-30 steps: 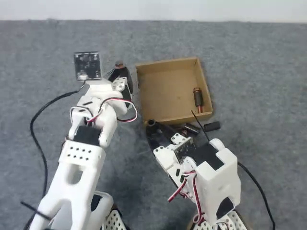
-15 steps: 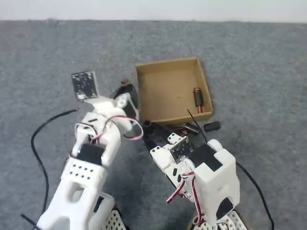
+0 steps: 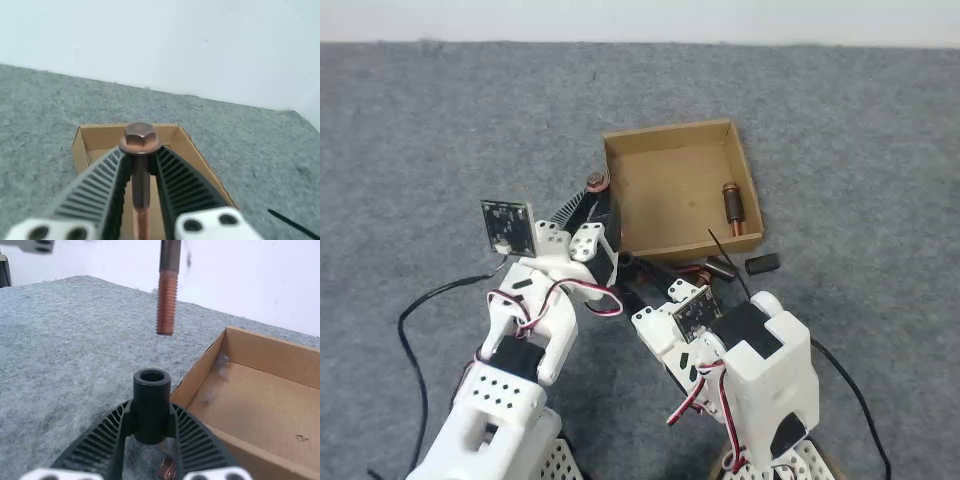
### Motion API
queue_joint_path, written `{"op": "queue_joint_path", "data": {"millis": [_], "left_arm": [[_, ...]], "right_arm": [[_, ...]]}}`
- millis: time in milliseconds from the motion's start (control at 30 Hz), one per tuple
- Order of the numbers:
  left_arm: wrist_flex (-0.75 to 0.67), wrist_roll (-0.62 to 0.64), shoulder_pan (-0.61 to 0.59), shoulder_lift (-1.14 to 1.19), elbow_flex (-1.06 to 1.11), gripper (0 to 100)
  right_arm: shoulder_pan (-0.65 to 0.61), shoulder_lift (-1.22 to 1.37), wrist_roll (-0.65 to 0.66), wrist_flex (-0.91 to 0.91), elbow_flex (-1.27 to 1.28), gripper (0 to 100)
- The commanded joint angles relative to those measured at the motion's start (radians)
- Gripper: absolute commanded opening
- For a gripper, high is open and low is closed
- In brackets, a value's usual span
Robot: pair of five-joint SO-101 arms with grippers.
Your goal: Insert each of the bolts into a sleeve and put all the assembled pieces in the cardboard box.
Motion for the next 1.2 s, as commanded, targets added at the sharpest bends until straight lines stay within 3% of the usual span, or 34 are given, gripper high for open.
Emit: {"op": "queue_joint_path", "data": {"millis": [0,1167], "left_arm": [[-0.041,-0.017,0.015,-0.063,0.005,1],[0.048,-0.069,0.074,-0.066,0.090,1]], "right_arm": [[-0.010,-0.048,0.021,0.004,0.000,0.7],[-0.002,-0.050,0.023,-0.004,0.012,0.7]]}}
